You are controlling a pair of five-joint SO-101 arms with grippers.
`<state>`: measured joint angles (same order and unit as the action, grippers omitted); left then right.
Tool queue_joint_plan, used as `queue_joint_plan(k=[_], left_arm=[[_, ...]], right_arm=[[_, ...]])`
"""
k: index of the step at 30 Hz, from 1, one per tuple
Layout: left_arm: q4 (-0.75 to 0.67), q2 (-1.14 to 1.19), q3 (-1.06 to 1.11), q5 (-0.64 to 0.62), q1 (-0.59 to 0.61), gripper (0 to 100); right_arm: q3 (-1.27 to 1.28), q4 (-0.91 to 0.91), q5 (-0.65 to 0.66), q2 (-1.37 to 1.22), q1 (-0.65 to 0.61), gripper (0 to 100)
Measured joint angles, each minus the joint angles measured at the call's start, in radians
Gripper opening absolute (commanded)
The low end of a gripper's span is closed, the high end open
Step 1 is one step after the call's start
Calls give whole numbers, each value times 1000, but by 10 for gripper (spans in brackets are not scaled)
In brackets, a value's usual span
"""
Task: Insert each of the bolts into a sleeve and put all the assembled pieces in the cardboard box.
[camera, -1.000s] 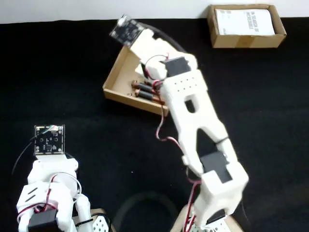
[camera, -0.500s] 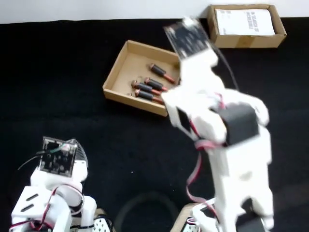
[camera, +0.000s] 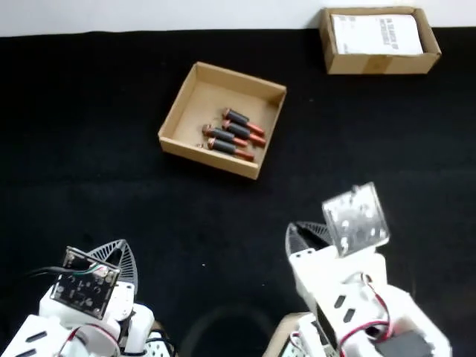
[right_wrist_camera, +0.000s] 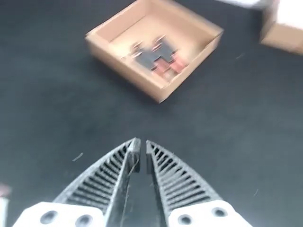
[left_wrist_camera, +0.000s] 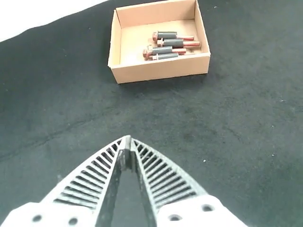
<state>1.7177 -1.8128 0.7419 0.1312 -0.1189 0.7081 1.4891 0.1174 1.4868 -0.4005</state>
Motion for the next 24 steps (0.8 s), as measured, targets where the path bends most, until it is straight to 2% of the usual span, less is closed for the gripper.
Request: queue_joint_plan(k=[6,9,13,17,24], left_arm=[[-204,0,204,0,0,8],[-319,0,354,0,0,8],[-459,2,588,-2,52,8],[-578,3,804,-2,169,8],[-569,3,907,0,301,8]], right_arm=[[509,-450,195,178,264,8],[715,-588,232,207,334,8],[907,-617,238,224,350,8],[962,-554,236,230,351,9],[964,-339,74,232,351,9]])
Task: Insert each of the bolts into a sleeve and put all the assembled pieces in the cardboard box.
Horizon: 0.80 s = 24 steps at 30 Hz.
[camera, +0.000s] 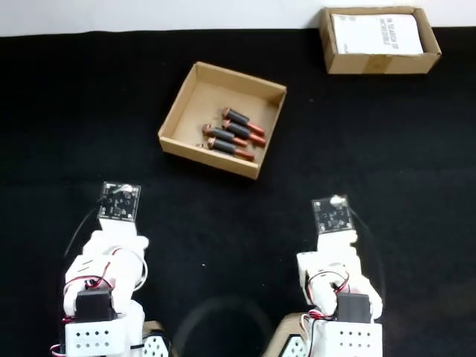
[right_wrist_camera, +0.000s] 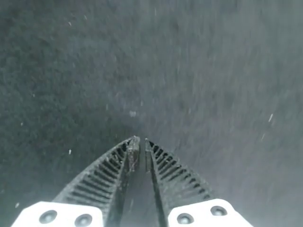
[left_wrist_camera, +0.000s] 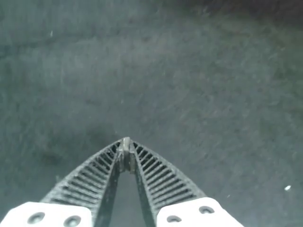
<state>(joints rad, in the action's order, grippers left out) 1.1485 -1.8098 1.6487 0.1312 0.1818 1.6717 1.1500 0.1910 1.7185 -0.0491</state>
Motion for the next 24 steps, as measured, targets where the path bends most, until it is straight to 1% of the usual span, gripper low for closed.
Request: queue_joint_plan(k=[5,9,12,18,24], left_arm=[[169,0,23,0,12,8],[187,-3,28,-2,17,8],[187,-6,29,-2,57,8],[187,-8,29,0,173,8],[187,-8,29,0,190,8]], right_arm=[[0,28,-144,3,0,9],[0,48,-247,3,-41,9],[0,48,-264,5,-98,9],[0,48,-270,5,-270,8],[0,48,-270,5,-295,8]])
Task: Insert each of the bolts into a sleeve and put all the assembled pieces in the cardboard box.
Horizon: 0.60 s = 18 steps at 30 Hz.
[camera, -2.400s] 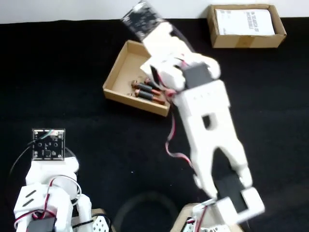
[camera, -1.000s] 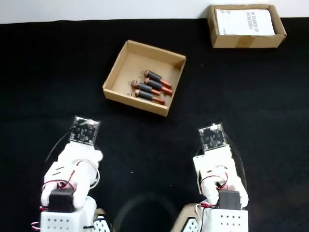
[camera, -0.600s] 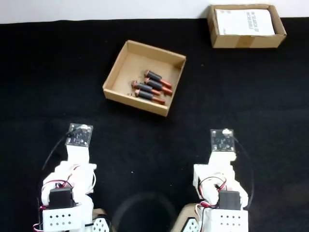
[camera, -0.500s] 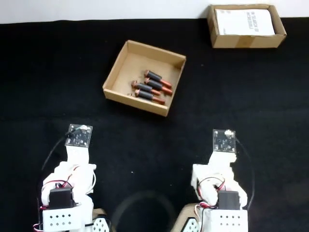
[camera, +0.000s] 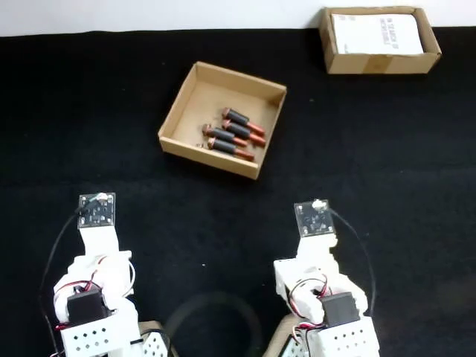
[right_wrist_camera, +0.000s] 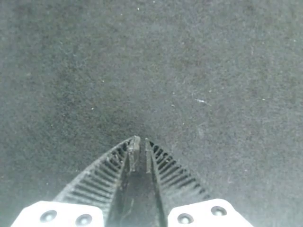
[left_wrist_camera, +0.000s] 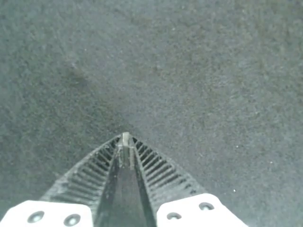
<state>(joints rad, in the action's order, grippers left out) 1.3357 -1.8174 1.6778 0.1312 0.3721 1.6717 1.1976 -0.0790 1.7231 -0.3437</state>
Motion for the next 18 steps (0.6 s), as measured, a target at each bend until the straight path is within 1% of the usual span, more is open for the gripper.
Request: queue_joint_plan(k=[3,5,9,12,18], left_arm=[[0,0,0,0,-8,8],[0,0,0,0,-11,9],[0,0,0,0,-66,9],[0,0,0,0,-94,9],[0,0,0,0,-95,9]], right_arm=[[0,0,0,0,2,8],[0,0,0,0,29,8],[0,0,0,0,75,8],[0,0,0,0,83,8],[0,0,0,0,86,8]])
